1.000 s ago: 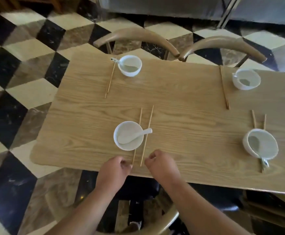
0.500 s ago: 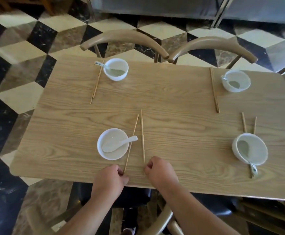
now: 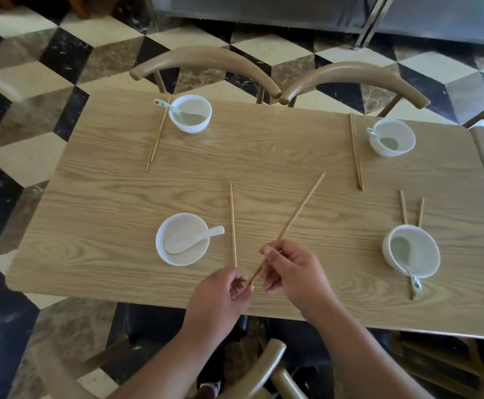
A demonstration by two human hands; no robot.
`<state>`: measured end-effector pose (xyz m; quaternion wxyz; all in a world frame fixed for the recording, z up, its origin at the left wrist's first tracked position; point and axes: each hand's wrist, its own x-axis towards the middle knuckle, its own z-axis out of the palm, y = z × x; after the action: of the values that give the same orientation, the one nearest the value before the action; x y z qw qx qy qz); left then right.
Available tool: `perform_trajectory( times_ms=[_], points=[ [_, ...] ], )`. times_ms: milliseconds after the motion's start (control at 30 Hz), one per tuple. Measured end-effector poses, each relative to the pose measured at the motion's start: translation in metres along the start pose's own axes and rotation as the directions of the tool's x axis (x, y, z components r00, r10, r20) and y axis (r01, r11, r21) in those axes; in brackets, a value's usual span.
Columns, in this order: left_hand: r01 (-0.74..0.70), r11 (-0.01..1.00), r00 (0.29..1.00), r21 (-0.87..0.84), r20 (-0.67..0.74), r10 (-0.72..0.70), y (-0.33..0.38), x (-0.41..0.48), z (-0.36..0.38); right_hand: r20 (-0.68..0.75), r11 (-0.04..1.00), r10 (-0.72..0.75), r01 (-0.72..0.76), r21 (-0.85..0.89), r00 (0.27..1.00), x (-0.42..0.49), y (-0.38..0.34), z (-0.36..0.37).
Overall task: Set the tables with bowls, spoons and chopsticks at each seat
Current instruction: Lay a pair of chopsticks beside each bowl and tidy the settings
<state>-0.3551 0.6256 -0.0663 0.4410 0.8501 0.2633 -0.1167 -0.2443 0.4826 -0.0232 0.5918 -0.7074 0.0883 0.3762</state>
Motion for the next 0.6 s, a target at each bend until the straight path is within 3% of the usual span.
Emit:
perform_trajectory(
  times_ms=[67, 133, 167, 267, 500, 533, 600],
  points=[
    [0.046, 0.998, 0.999, -0.031, -0.017, -0.046, 0.001, 0.005, 0.002, -0.123, 0.992, -0.123, 0.119, -0.039, 0.985, -0.007, -0.012, -0.015],
    [0.114, 0.993, 0.993, 0.026, -0.032, -0.113, -0.002, 0.012, 0.004, -0.234, 0.926, -0.288, 0.207, -0.316, 0.929, -0.008, -0.017, -0.028],
    [0.140, 0.988, 0.990, 0.062, -0.038, -0.138, -0.004, 0.016, 0.005, -0.228, 0.837, -0.368, 0.214, -0.504, 0.901, -0.003, -0.018, -0.031],
    [0.168, 0.982, 0.985, 0.091, -0.051, -0.164, -0.010, 0.024, 0.010, -0.070, 0.524, -0.414, 0.175, -0.833, 0.907, 0.028, -0.016, -0.032],
    [0.211, 0.977, 0.975, 0.040, -0.074, -0.207, -0.031, 0.031, 0.007, 0.209, 0.068, -0.377, 0.252, -0.965, 0.902, 0.096, -0.002, 0.011],
    [0.208, 0.978, 0.976, 0.034, -0.070, -0.205, -0.034, 0.031, 0.006, 0.207, 0.068, -0.374, 0.250, -0.966, 0.904, 0.097, -0.001, 0.015],
    [0.207, 0.978, 0.978, 0.025, -0.045, -0.206, -0.036, 0.033, 0.004, 0.122, 0.234, -0.344, 0.211, -0.949, 0.931, 0.088, 0.004, 0.020]
  ],
)
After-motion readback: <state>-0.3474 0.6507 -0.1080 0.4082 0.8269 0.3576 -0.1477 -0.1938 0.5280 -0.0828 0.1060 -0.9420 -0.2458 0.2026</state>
